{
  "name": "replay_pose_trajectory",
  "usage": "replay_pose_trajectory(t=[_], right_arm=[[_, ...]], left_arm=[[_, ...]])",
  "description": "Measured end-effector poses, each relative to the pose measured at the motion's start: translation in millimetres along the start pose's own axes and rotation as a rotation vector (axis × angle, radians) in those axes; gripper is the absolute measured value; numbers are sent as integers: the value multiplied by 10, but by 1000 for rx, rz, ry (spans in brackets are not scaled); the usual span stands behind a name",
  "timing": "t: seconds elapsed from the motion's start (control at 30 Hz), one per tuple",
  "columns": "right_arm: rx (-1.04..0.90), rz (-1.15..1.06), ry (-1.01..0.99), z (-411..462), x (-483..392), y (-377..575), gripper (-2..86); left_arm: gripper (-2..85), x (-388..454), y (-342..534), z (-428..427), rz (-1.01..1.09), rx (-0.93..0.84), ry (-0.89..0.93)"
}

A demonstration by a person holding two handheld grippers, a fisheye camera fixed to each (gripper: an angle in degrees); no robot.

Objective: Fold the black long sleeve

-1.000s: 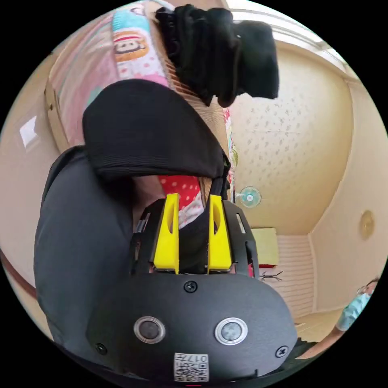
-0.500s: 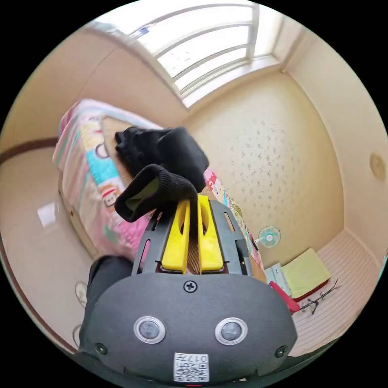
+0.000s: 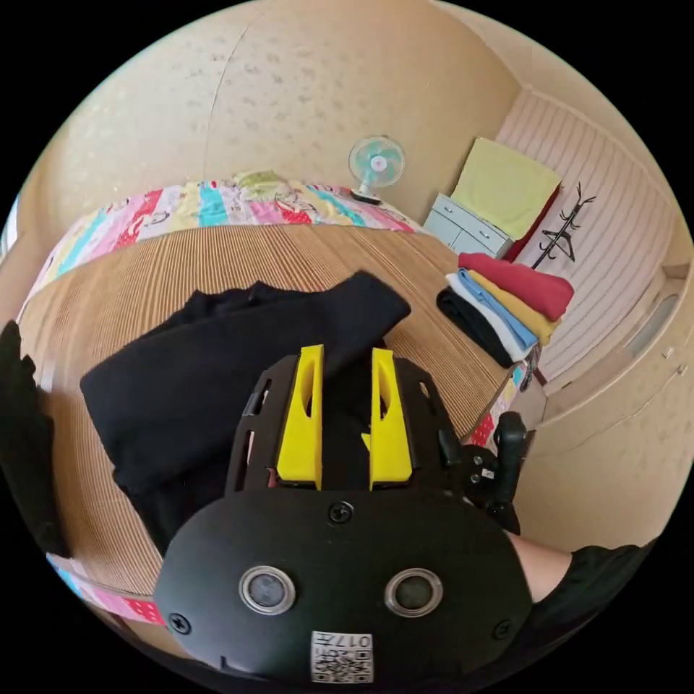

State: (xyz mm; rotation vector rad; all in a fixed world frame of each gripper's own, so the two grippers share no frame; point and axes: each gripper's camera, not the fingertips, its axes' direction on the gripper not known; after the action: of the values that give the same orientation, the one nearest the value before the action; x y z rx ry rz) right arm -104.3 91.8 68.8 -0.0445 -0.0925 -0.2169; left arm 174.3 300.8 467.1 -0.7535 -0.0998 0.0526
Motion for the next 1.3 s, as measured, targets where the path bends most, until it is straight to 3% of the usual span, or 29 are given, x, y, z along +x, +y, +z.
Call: replay_pose_trajectory(t=[0.23, 0.3, 0.43, 0.47, 0.67, 0.87, 1.3], right_arm=[[9, -7, 15, 49, 1, -24, 56], [0, -8, 4, 53, -2, -54, 56], [-114, 26, 51, -44, -174, -197, 62], [-120, 31, 62, -83, -222, -192, 64], [-134, 47, 253, -96, -411, -3, 76], [-288, 37, 303, 384, -359, -789, 69], [-180, 39, 402, 992, -314, -1413, 64]], left_arm=[[101, -311, 1177, -451, -151, 105, -195], [102, -452, 1436, -541, -246, 70, -279], [111, -550, 1615, -231, -264, -24, -259], [112, -561, 1599, -19, -244, -102, -289], [103, -565, 1287, 352, -209, -129, -366], [88, -874, 621, 800, -189, -193, -349], [66, -1251, -61, 1123, -136, -149, -411]])
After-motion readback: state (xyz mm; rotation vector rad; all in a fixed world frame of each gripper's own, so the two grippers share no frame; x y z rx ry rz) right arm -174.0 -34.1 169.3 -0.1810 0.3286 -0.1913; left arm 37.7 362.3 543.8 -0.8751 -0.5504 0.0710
